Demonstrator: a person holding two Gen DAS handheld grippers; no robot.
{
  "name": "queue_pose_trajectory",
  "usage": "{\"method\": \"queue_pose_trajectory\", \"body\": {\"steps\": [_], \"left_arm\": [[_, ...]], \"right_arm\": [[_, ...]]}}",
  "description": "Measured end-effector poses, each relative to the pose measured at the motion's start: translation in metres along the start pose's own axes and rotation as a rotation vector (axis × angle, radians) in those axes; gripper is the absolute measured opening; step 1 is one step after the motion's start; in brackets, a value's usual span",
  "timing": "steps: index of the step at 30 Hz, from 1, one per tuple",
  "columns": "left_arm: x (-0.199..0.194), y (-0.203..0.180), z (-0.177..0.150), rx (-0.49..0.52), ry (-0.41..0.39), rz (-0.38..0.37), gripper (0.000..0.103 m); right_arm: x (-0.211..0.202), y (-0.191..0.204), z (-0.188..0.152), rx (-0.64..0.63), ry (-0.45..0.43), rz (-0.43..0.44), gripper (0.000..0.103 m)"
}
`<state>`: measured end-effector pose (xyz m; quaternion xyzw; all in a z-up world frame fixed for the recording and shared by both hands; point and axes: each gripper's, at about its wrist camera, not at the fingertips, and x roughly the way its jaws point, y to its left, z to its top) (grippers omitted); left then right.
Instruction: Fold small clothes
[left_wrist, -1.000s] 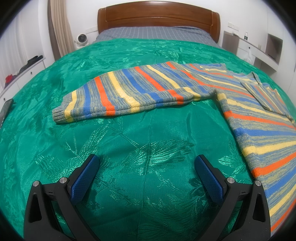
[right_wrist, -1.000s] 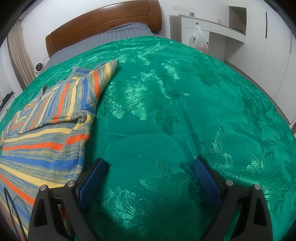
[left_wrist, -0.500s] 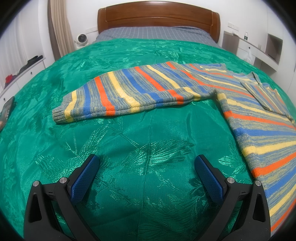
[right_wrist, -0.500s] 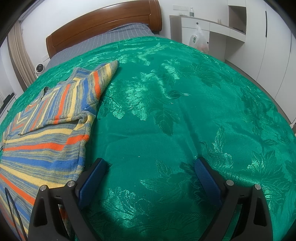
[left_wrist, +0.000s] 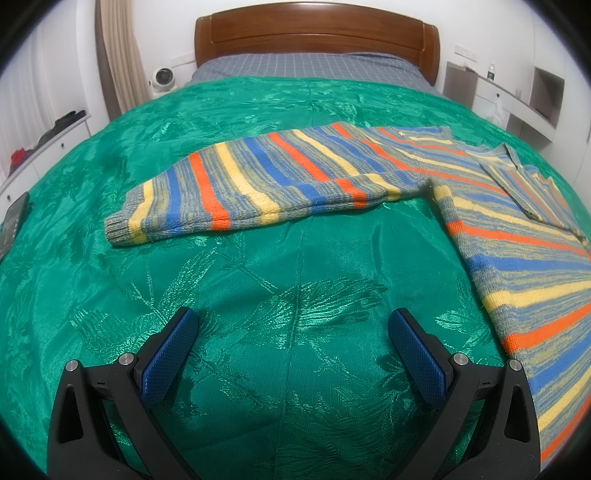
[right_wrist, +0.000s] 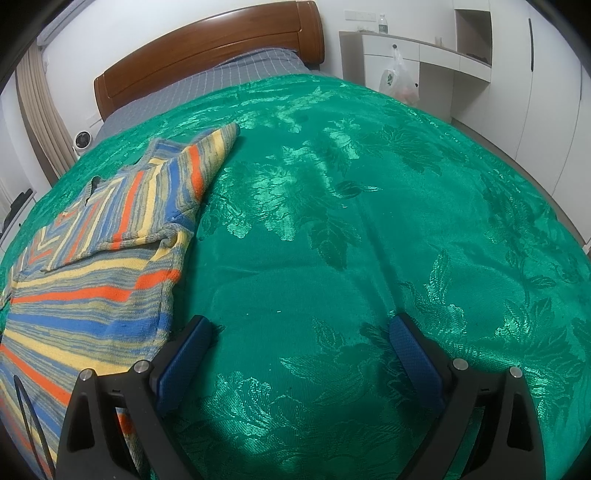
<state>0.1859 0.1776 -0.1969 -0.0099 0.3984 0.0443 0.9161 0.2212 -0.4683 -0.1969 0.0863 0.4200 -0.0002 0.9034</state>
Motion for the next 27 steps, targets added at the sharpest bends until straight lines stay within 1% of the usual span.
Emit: {"method": "queue_pose_trajectory", "body": {"steps": [15,21,24,25,27], "left_arm": [[0.0,0.001,0.001,-0.003,0.001,-0.003,0.103],[0.001,0.001,0.002,0.002,0.007,0.0,0.103],[0.005,0.003,0.007,0.005,0.03,-0.016,0.103],[0.005,0.005,0.007,-0.006,0.036,-0.026,0.103],[0.004,0.006,0.007,-0.01,0.042,-0.036,0.103]], "right_arm": [[0.0,0.0,0.0,-0.002,-0.004,0.02,0.099],[-0.001,-0.001,0.003,-0.006,0.013,0.034,0.099],[-0.012,-0.002,0.009,-0.008,0.031,0.054,0.099],[-0.02,-0.004,0.01,-0.004,0.024,0.058,0.099],[-0.043,-0.008,0.009,0.004,-0.017,0.078,0.099]]}}
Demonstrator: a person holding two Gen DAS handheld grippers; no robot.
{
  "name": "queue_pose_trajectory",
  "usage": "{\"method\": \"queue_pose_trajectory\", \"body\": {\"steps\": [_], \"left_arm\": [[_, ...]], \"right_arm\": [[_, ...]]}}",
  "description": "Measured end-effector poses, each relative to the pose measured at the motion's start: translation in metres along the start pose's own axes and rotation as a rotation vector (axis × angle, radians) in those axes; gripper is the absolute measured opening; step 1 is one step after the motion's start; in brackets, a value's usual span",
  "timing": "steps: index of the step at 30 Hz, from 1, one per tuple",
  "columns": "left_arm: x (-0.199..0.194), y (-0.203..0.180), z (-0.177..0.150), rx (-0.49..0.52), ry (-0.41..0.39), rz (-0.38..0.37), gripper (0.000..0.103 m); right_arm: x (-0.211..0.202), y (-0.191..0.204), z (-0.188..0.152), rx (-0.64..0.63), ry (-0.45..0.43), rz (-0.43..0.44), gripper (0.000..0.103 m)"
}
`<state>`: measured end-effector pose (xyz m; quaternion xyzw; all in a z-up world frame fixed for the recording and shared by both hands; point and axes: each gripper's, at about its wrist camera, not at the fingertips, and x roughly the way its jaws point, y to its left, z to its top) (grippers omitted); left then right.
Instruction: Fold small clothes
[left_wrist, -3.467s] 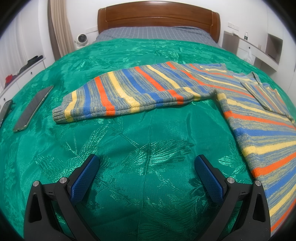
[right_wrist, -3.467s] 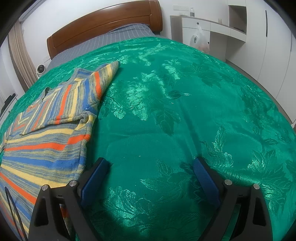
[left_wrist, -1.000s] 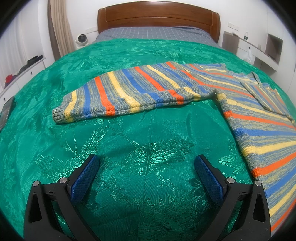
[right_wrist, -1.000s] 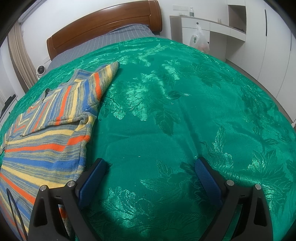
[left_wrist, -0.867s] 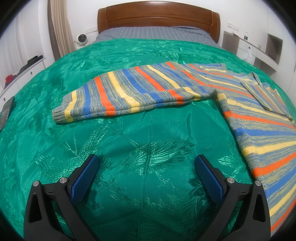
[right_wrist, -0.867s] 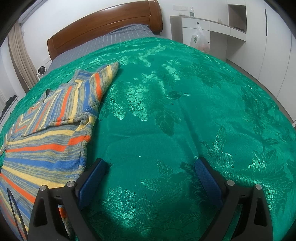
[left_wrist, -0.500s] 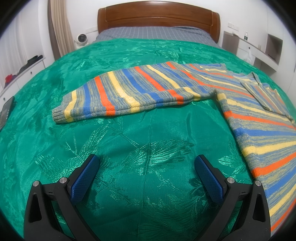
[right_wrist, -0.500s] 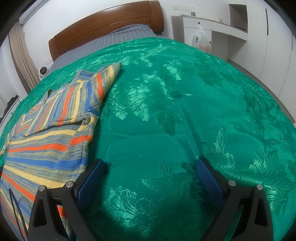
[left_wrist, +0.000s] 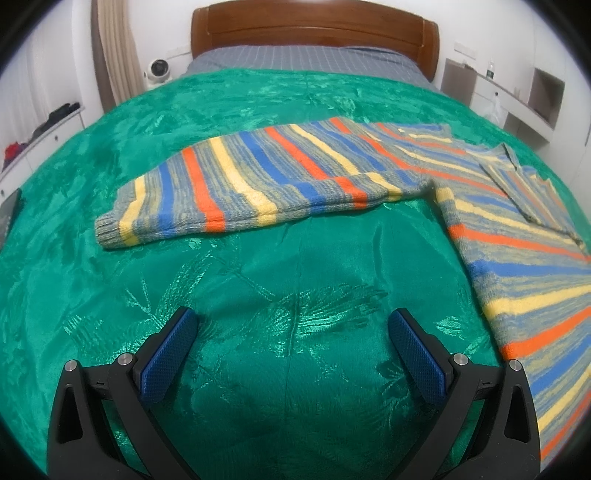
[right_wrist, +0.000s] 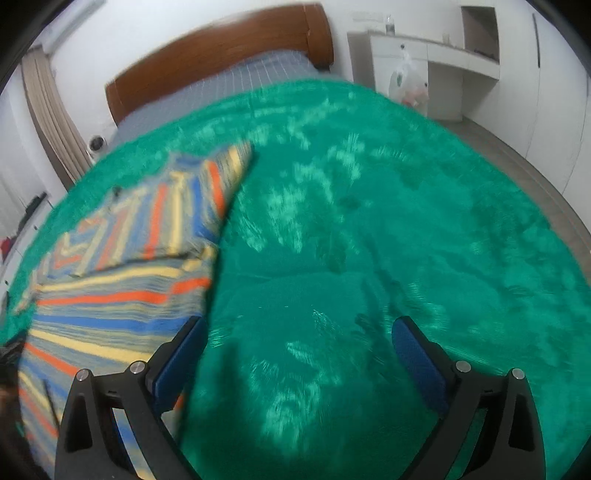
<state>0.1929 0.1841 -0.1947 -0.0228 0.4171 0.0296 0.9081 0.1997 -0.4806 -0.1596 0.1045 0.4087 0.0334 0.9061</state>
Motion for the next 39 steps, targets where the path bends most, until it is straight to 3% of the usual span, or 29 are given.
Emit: {"method": "queue_pose_trajectory", "body": {"steps": [6,12,21,25,27,28,35,39], "left_arm": [[0.0,0.003,0.003,-0.078,0.064,0.003,0.103],[-0.003,-0.001,0.0,-0.077,0.113,0.025,0.103],[-0.017,-0.002,-0.013,-0.043,0.122,0.023,0.103],[-0.028,0.0,-0.014,-0.074,0.145,0.009,0.103],[-0.037,0.005,-0.012,-0.096,0.154,-0.045,0.103],[-0.04,0.008,-0.009,-0.106,0.158,-0.072,0.103],[-0.052,0.062,0.039,-0.216,0.172,-0.172,0.103],[-0.049,0.128,0.082,-0.33,0.158,-0.177,0.103]], "right_arm": [[-0.051,-0.004,-0.024,-0.062,-0.052,-0.024,0.099],[-0.051,-0.004,-0.046,-0.115,-0.051,-0.079,0.099],[-0.04,0.019,-0.018,-0.187,-0.106,-0.082,0.099],[-0.006,0.013,-0.021,-0.189,-0.03,-0.089,0.099],[0.018,0.002,-0.03,-0.155,0.056,-0.076,0.1],[0.02,-0.004,-0.032,-0.131,0.042,-0.046,0.102],[0.018,-0.01,-0.032,-0.114,0.023,-0.015,0.103],[0.019,-0.01,-0.034,-0.119,0.012,-0.018,0.103]]}}
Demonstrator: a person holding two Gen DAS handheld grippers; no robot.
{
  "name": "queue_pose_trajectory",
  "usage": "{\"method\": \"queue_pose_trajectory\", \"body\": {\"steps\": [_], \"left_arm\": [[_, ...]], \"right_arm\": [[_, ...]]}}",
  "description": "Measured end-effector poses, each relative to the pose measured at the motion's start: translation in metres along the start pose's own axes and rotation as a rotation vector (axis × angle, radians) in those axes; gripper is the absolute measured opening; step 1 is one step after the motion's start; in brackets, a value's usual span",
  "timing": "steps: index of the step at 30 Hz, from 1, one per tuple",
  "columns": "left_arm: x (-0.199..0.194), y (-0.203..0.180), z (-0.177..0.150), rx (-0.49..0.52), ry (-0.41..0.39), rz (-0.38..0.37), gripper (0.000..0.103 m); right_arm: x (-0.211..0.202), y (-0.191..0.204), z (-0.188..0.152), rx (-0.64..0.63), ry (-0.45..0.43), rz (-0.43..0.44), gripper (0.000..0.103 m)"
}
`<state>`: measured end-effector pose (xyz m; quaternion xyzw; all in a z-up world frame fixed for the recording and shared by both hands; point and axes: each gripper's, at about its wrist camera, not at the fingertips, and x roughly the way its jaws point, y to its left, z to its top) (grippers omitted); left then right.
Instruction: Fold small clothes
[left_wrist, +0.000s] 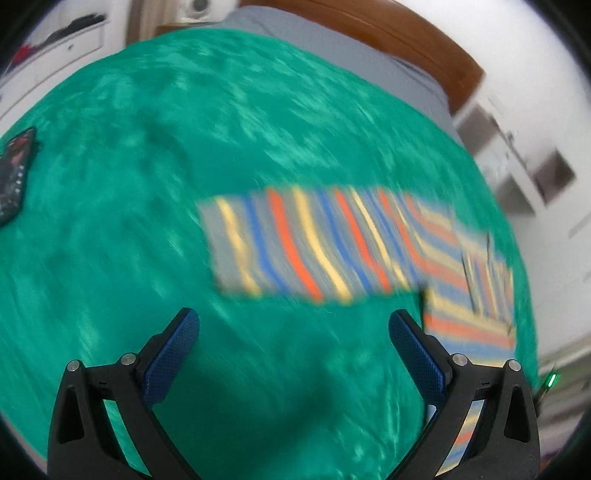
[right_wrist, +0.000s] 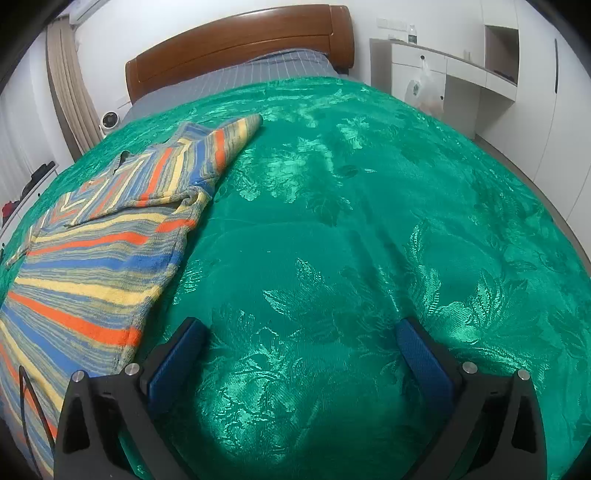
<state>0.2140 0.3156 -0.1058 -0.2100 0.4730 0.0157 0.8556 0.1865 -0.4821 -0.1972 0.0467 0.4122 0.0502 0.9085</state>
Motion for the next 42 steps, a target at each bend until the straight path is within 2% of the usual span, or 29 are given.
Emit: {"method": "queue_pose_trajectory", "body": {"steps": [3,7,8,9,11,13,14,15,18,20,24,28,31,32,34,35,38,41,42], "left_arm": [[0.013,0.029,0.029,-0.075,0.056,-0.012,0.102],[0.045,0.041,0.038,-0.122,0.122,0.014,0.099],[0.056,0.04,0.037,-0.13,0.143,0.017,0.092],[0.061,0.039,0.034,-0.135,0.154,0.015,0.082],[0.075,0.033,0.032,-0.152,0.182,0.004,0.075],[0.086,0.022,0.028,-0.149,0.189,0.007,0.055],[0.09,0.019,0.027,-0.146,0.196,0.015,0.018],[0.094,0.013,0.028,-0.142,0.209,0.027,0.005],[0.081,-0.018,0.041,-0.084,0.148,0.059,0.004],[0.063,-0.062,0.054,0.02,0.087,0.061,0.004],[0.035,-0.196,0.065,0.318,0.006,0.003,0.004],[0.042,-0.313,0.045,0.522,0.014,-0.099,0.004],[0.067,-0.37,0.017,0.606,0.053,-0.145,0.004],[0.083,-0.387,0.002,0.631,0.084,-0.16,0.008],[0.112,-0.405,-0.021,0.648,0.15,-0.17,0.035],[0.119,-0.407,-0.03,0.643,0.164,-0.169,0.056],[0.12,-0.392,-0.042,0.591,0.143,-0.23,0.061],[0.104,-0.347,-0.027,0.489,0.078,-0.216,0.074],[0.1,-0.322,-0.016,0.438,0.054,-0.201,0.077]], "right_arm": [[0.004,0.003,-0.001,-0.009,0.001,-0.013,0.103],[0.005,0.004,-0.001,-0.01,0.001,-0.014,0.103],[0.005,0.004,0.0,-0.011,0.001,-0.014,0.103],[0.005,0.004,0.0,-0.011,0.002,-0.015,0.103],[0.005,0.004,0.0,-0.012,0.002,-0.017,0.103],[0.005,0.004,0.001,-0.012,0.002,-0.017,0.103],[0.005,0.004,0.001,-0.012,0.002,-0.017,0.103],[0.005,0.004,0.001,-0.013,0.002,-0.018,0.103],[0.005,0.004,0.001,-0.013,0.001,-0.018,0.103],[0.005,0.004,0.001,-0.014,0.0,-0.019,0.103],[0.004,0.004,0.0,-0.016,-0.005,-0.022,0.103],[0.004,0.005,-0.001,-0.016,-0.006,-0.022,0.103],[0.004,0.005,-0.001,-0.016,-0.006,-0.022,0.103],[0.004,0.004,-0.001,-0.016,-0.006,-0.022,0.103],[0.004,0.005,-0.001,-0.017,-0.007,-0.022,0.103],[0.004,0.004,-0.001,-0.017,-0.007,-0.022,0.103],[0.004,0.005,-0.001,-0.016,-0.007,-0.022,0.103],[0.004,0.005,-0.001,-0.015,-0.009,-0.019,0.103],[0.003,0.004,-0.001,-0.015,-0.01,-0.018,0.103]]}}
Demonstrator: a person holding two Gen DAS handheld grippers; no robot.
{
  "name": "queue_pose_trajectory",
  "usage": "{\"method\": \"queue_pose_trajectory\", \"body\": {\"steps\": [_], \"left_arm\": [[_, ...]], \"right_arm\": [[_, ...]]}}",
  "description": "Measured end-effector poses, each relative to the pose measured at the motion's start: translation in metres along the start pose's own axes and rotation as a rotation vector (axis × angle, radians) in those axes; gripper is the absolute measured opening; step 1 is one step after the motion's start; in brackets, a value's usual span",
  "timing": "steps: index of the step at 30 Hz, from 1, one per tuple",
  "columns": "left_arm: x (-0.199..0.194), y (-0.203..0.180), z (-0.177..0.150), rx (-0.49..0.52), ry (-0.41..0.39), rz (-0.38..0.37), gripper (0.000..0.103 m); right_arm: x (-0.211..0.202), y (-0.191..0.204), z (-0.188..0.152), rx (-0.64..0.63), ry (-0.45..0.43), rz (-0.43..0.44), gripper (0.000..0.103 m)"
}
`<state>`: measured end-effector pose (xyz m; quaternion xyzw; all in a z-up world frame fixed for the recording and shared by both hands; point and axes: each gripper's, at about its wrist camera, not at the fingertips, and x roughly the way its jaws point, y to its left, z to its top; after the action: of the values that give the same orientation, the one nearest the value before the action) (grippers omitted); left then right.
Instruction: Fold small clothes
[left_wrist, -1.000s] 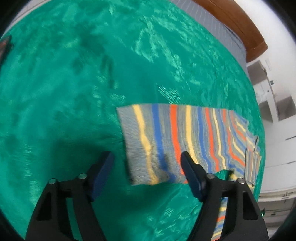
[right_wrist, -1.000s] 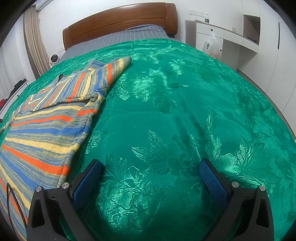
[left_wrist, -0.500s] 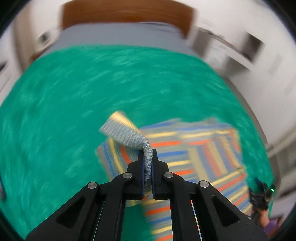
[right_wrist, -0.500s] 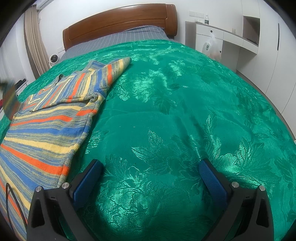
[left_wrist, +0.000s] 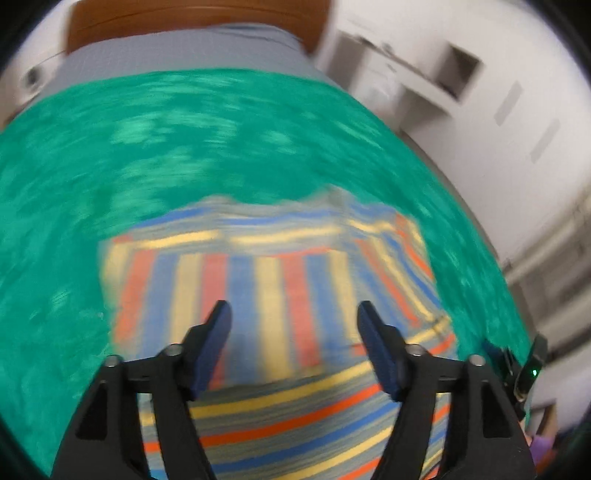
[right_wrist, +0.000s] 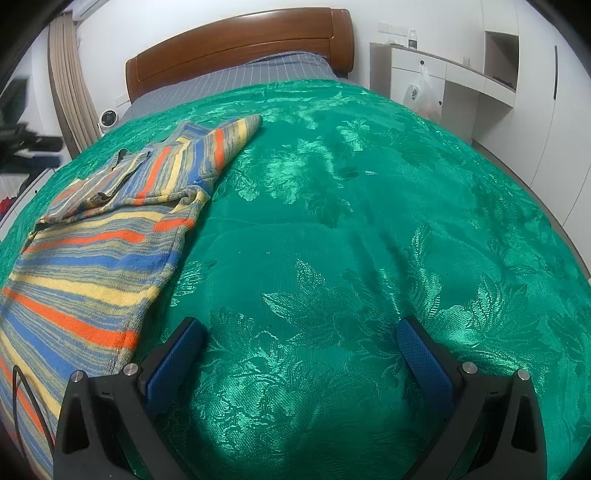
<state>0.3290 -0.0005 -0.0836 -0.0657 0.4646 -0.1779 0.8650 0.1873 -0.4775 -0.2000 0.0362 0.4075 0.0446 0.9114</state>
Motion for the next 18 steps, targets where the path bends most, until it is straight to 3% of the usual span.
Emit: {"method": "queue_pose_trajectory", "body": {"steps": [3,5,9,10,11,12,15,18], "left_arm": [[-0.011,0.065,-0.012,-0.11,0.015,0.049,0.077],[-0.009,0.094,-0.023,-0.179,0.055,0.039,0.077],[0.014,0.104,-0.038,-0.23,0.107,-0.034,0.072],[0.02,0.102,-0.04,-0.234,0.109,-0.04,0.064],[0.026,0.1,-0.042,-0.239,0.121,-0.047,0.021],[0.034,0.096,-0.05,-0.232,0.168,-0.008,0.007],[0.032,0.093,-0.058,-0.203,0.144,0.103,0.006],[0.03,0.098,-0.064,-0.245,0.121,0.08,0.007]], "right_arm": [[0.0,0.0,-0.001,-0.001,-0.003,0.0,0.103],[-0.001,0.0,-0.001,-0.002,-0.005,-0.002,0.103],[-0.001,0.001,-0.001,-0.004,-0.005,-0.005,0.103],[0.0,0.001,-0.001,-0.004,-0.004,-0.006,0.103],[0.0,0.001,-0.001,-0.005,-0.003,-0.006,0.103],[0.0,0.001,-0.001,-0.005,-0.003,-0.007,0.103],[0.0,0.001,-0.001,-0.005,-0.002,-0.007,0.103],[0.0,0.001,-0.001,-0.006,-0.003,-0.007,0.103]]}}
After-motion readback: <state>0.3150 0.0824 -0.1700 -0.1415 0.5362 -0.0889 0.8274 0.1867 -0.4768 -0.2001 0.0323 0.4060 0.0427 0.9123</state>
